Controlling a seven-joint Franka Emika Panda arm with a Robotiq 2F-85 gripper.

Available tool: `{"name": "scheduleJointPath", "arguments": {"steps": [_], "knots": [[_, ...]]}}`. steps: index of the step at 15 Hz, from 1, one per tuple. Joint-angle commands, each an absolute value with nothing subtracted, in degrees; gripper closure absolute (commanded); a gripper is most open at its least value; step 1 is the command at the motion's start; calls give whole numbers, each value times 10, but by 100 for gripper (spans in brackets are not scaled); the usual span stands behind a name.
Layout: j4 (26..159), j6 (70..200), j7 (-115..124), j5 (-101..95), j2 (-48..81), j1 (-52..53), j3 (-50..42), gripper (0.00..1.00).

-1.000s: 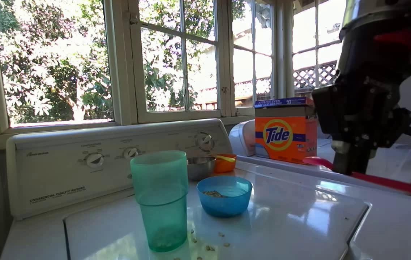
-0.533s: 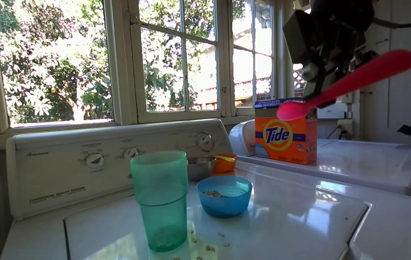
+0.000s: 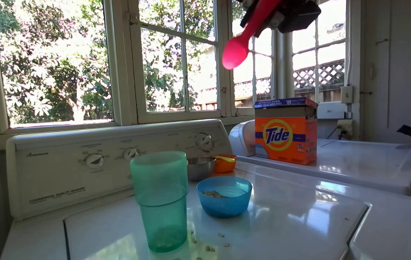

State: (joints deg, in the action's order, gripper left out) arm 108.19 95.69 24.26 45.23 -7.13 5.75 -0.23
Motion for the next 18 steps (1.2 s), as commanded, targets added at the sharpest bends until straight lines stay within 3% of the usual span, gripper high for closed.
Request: {"name": "scheduleJointPath", "arguments": {"steps": [1,5,6,18], "knots": [[1057,953,255,453,-55,45,13,84],[1014,948,267,452,-18,47,18,84],[1013,948,267,452,-17,46,17,96],[832,702,269,589,202,39,23,96]]}}
